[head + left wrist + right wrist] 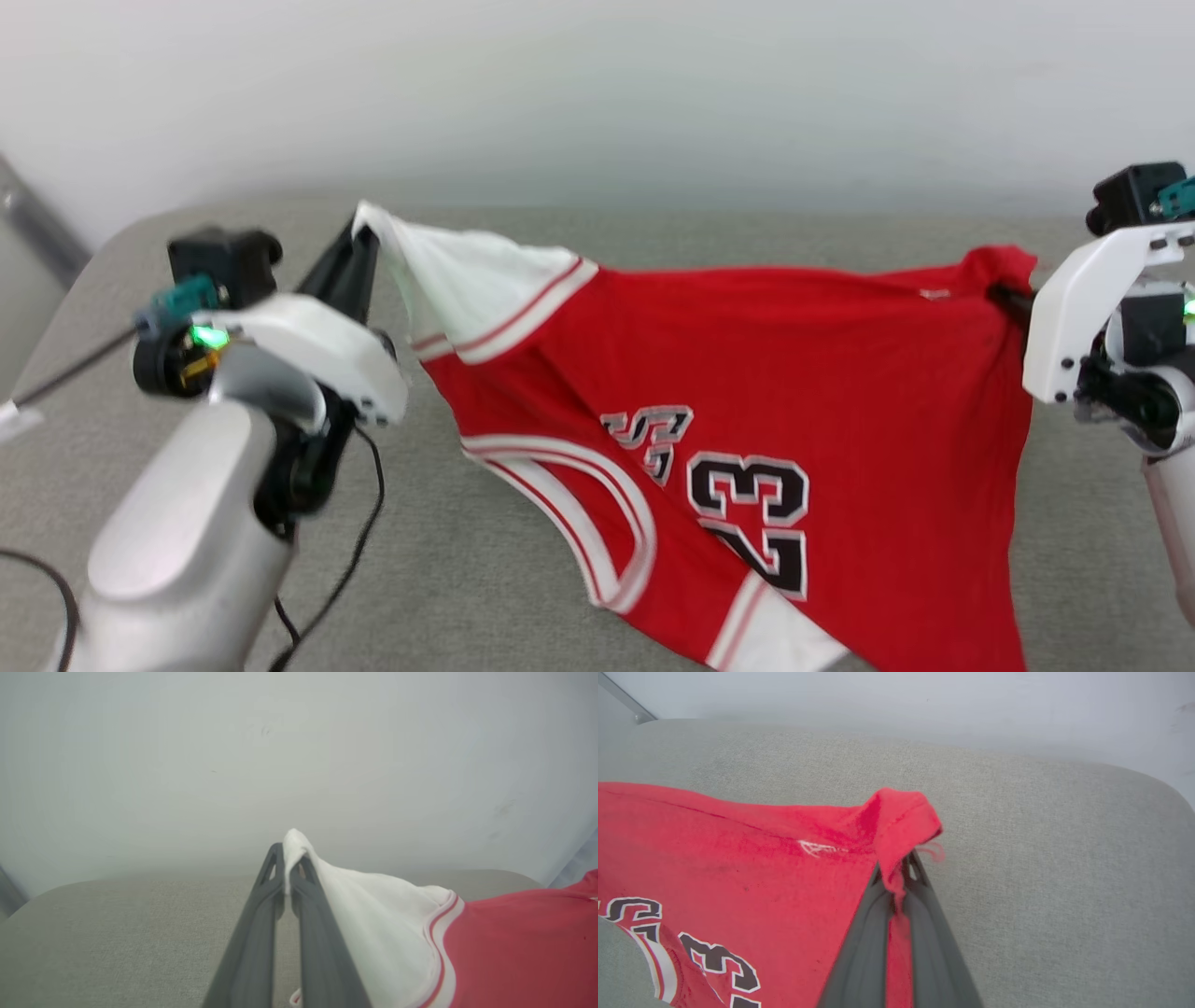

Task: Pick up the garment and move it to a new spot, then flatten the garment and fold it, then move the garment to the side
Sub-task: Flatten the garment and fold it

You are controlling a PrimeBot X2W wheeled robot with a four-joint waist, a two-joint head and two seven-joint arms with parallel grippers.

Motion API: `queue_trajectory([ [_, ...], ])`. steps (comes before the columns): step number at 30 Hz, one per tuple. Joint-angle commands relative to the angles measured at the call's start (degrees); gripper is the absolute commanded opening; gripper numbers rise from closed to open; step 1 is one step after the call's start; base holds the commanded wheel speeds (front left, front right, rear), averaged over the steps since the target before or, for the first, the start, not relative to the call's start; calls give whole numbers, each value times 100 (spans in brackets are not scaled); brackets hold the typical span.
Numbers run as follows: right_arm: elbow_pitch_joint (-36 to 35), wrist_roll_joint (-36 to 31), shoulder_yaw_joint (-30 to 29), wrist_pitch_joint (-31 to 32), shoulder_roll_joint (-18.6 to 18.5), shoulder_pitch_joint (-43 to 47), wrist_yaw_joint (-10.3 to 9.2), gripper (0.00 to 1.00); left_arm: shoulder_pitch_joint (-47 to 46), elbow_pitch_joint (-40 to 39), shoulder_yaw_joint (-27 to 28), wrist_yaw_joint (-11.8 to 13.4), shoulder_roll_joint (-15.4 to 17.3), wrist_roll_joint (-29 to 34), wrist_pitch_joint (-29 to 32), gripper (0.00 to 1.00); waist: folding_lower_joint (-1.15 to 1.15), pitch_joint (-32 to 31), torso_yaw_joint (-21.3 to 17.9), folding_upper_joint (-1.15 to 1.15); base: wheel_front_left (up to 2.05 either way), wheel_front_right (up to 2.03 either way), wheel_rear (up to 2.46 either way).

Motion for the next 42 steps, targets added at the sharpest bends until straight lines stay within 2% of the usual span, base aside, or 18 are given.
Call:
queue_trajectory([
  [1, 71, -55, -4, -131, 37, -186, -4, 0, -309, 193, 25, -82, -33, -17, 28, 0, 1, -196, -205, 0, 0, 0, 0],
  [5, 311, -133, -63, -379, 125, -518, -4, 0, -1021, 854, 56, -234, -103, 31, 12, 0, 1, -177, -317, 0, 0, 0, 0],
  [13, 706, -584, -238, -863, 267, -1667, -4, 0, -2580, 1859, 139, -454, -203, 268, -340, 0, 1, 335, -517, 0, 0, 0, 0],
  [19, 787, -971, -489, -1261, 359, -2803, -6, 0, -4002, 2384, 281, -724, -37, 405, -568, 0, 1, 1066, -639, 0, 0, 0, 0],
  [30, 940, -1433, -730, -1925, 516, -4771, -6, 0, -6446, 2800, 318, -880, 240, 847, -798, 0, 1, 2642, -766, 0, 0, 0, 0],
  [36, 1260, -1409, -566, -2151, 422, -5613, -6, 0, -7273, 2964, 266, -960, 291, 969, -767, 0, 1, 3412, -767, 0, 0, 0, 0],
  [42, 1554, -1304, -384, -2354, 474, -6009, -6, 0, -7358, 3097, 256, -944, 231, 938, -797, 0, 1, 3832, -751, 0, 0, 0, 0],
])
